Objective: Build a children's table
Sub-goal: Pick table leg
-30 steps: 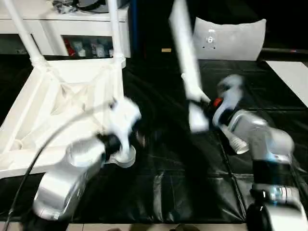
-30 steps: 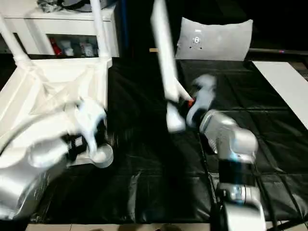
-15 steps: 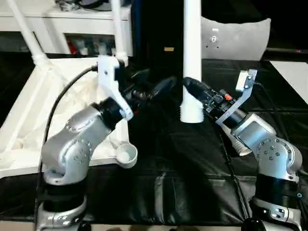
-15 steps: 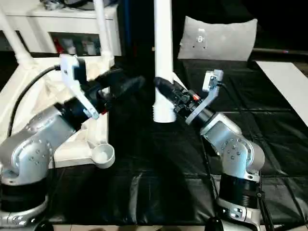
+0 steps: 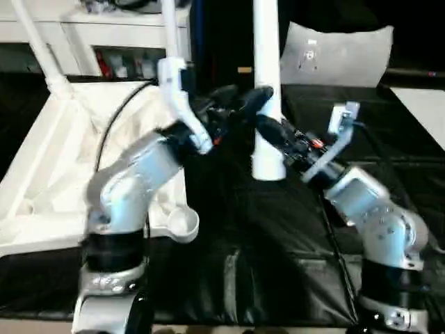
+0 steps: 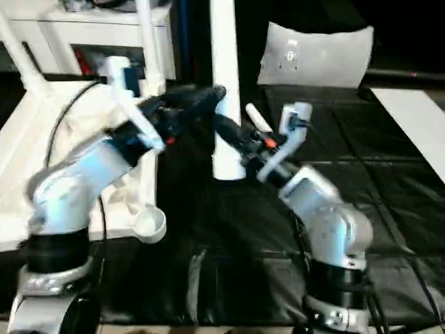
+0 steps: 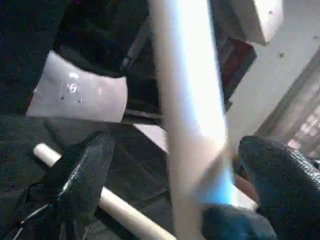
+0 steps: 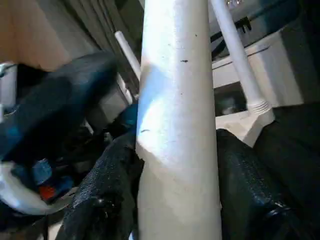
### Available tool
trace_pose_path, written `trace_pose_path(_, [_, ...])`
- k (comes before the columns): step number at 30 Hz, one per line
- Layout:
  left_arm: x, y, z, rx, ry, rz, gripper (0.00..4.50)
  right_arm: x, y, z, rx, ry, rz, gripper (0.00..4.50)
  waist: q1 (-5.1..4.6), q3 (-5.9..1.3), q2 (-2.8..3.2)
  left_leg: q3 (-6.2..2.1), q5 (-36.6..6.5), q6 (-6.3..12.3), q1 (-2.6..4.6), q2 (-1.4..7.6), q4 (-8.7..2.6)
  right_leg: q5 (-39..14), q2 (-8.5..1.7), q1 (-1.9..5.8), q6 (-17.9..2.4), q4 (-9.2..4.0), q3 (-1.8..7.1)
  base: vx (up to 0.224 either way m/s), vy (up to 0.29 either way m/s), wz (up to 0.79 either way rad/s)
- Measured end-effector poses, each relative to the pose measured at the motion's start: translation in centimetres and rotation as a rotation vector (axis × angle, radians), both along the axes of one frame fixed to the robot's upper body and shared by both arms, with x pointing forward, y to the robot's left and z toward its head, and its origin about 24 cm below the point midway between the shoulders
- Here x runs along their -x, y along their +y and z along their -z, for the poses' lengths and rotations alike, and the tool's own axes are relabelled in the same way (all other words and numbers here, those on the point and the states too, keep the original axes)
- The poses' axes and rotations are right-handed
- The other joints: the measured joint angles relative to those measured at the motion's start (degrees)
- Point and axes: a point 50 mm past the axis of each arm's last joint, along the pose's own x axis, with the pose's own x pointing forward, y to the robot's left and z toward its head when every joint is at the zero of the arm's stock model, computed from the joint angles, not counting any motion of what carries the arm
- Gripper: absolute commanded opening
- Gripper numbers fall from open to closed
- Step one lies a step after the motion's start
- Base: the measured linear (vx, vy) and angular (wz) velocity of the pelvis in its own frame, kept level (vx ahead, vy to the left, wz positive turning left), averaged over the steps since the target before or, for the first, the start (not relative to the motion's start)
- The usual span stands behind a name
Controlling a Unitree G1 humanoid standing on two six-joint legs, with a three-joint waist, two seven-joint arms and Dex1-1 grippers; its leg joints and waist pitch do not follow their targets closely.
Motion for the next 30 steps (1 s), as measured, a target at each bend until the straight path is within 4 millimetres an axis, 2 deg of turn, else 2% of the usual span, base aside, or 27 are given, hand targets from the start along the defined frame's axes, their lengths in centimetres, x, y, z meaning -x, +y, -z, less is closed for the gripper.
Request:
trace_pose_path(6, [-0.4,-0.5,0.0,0.087,0.056,-0.034,4.5,0.6,1.5,0.8,0.084,-0.074,0.011,1.9,-0.07,0.01,-0.01,0.01,0.0,0.02,-0.11,0.0,-0.02,0.0,-0.01,-0.07,0.0,-0.07,0.0,0.0,0.0,0.0])
trace_pose_path(10, [-0.3,-0.7,-0.2,0.109,0.057,-0.028,4.5,0.8,1.7,1.1,0.145,-0.116,0.035,1.9,-0.03,0.04,-0.06,0.01,0.0,0.03,-0.11,0.0,-0.02,0.0,-0.01,-0.07,0.0,-0.08,0.0,0.0,0.0,0.0])
trace_pose_path(13, [-0.1,-0.8,-0.6,0.1,0.026,-0.034,4.21,0.8,1.7,1.3,0.163,-0.139,0.054,1.9,-0.02,0.06,-0.1,0.01,0.0,0.06,-0.12,0.0,-0.02,0.0,-0.01,-0.08,0.0,-0.08,0.0,0.0,0.0,0.0])
trace_pose_path(17, [0.3,-1.3,-1.0,0.099,0.0,-0.05,4.14,0.7,1.7,1.2,0.177,-0.2,0.084,1.9,-0.05,0.06,-0.1,0.02,-0.1,0.1,-0.12,0.0,-0.02,0.0,-0.02,-0.07,0.0,-0.09,0.0,0.0,0.0,0.0])
trace_pose_path(23, [0.4,-1.7,-1.4,0.0,-0.089,-0.142,4.14,0.4,1.8,1.8,0.279,-0.29,0.136,1.9,-0.08,0.06,-0.09,0.02,-0.1,0.11,-0.12,0.0,-0.02,0.0,-0.02,-0.08,0.0,-0.09,0.0,0.0,0.0,0.0])
trace_pose_path(26, [0.6,-1.8,-1.1,-0.141,-0.187,-0.189,4.14,0.4,1.9,2.0,0.296,-0.321,0.148,1.9,-0.1,0.05,-0.08,0.02,-0.1,0.11,-0.11,0.02,-0.04,0.0,-0.01,-0.08,0.0,-0.09,0.0,0.0,0.0,0.0])
trace_pose_path(30, [0.9,-1.8,0.0,-0.251,-0.244,-0.21,3.69,0.4,2.1,2.7,0.309,-0.33,0.155,1.9,-0.15,0.06,-0.08,0.02,-0.1,0.11,-0.1,0.01,-0.03,0.0,-0.01,-0.08,0.0,-0.09,0.0,0.0,0.0,0.0])
